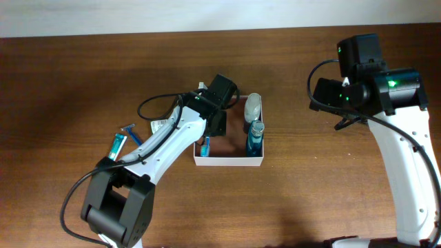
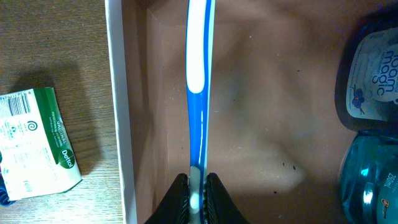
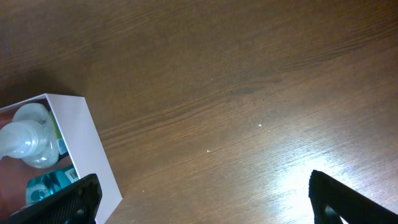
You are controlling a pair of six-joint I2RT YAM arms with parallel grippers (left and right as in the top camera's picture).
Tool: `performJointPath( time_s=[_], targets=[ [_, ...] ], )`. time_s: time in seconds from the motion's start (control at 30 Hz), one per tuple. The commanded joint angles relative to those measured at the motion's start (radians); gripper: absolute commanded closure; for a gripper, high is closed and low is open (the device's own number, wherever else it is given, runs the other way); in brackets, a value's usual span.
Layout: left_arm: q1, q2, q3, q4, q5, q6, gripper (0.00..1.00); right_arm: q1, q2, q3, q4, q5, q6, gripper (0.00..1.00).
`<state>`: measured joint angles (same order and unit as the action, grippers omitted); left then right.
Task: Pack container
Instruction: 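Lower the toothbrush into the box's left side and open the left gripper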
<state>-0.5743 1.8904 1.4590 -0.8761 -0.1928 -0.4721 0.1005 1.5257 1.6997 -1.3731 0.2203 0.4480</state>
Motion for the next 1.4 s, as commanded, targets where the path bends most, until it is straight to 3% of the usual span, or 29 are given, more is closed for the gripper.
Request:
performJointPath(
  time_s=[0.0,0.57,0.63,0.67,1.03,1.1,1.37],
  targets=[
    [-0.006,0.010,0.010,-0.006,-0.018,0.002,0.99,-0.005,0.001,0.013,0.000,0.009,0.001,0.02],
    [-0.006,0.091,0.010,0.013,-0.053,0.002,0.98,-0.005,0.001,0.013,0.000,0.009,0.001,0.01],
    [-0.006,0.091,0.010,0.019,-0.053,0.002,0.82,-0.005,0.001,0.013,0.000,0.009,0.001,0.02],
    [-0.006,0.091,0.010,0.020,-0.055,0.002,0.79,-0.005,0.001,0.013,0.000,0.009,0.001,0.02],
    [-0.006,0.090,0.037,0.023,-0.017,0.029,0.78,-0.005,0.001,0.013,0.000,0.009,0.001,0.02],
    [-0.006,0.090,0.070,0.002,0.013,0.053,0.72,-0.005,0.001,0.013,0.000,0.009,0.001,0.02],
    [0.011,0.090,0.298,-0.203,0.015,0.055,0.71,-0.005,0.001,0.013,0.000,0.009,0.001,0.02]
  ],
)
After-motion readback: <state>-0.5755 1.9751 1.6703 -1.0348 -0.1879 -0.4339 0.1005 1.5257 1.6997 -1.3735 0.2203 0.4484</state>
